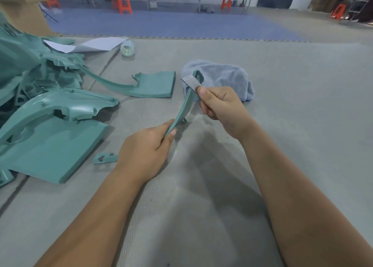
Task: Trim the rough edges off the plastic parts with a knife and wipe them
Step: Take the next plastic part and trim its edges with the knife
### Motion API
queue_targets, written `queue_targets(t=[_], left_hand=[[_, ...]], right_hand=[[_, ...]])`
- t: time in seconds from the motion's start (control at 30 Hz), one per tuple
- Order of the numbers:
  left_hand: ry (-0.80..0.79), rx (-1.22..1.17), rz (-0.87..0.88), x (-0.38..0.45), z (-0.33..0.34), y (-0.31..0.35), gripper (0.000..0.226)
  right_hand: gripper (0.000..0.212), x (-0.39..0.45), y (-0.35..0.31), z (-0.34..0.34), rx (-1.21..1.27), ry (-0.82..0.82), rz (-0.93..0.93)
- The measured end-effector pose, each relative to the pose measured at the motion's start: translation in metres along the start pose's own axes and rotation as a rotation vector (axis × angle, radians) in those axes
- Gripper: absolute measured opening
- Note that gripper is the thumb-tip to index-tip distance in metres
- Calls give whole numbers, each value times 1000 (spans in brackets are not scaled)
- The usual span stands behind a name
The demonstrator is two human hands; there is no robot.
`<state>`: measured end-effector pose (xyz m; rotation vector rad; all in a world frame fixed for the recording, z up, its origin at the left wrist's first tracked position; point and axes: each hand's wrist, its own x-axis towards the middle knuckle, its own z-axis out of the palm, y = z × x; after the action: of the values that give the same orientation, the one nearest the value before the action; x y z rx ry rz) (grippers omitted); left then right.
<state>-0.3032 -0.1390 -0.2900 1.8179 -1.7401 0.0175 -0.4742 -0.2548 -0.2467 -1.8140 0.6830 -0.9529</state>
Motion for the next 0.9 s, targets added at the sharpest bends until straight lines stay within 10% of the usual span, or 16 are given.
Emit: queue_targets(t=[0.37, 0.5, 0.6, 0.73, 0.9], left_hand=[[11, -26, -37, 2, 1, -3, 43], [34, 21, -18, 2, -1, -2, 36], [76, 57, 23, 1, -5, 3, 40], [118, 106, 50, 2, -7, 5, 46], [-98, 157, -57, 2, -1, 1, 71]], right_hand=[[51, -4, 2, 8, -44, -218, 45], [54, 1, 1, -12, 226, 152, 175], [54, -4, 12, -19, -173, 447, 276], [42, -25, 34, -18, -940, 210, 291], [20, -26, 37, -17, -955, 164, 269]])
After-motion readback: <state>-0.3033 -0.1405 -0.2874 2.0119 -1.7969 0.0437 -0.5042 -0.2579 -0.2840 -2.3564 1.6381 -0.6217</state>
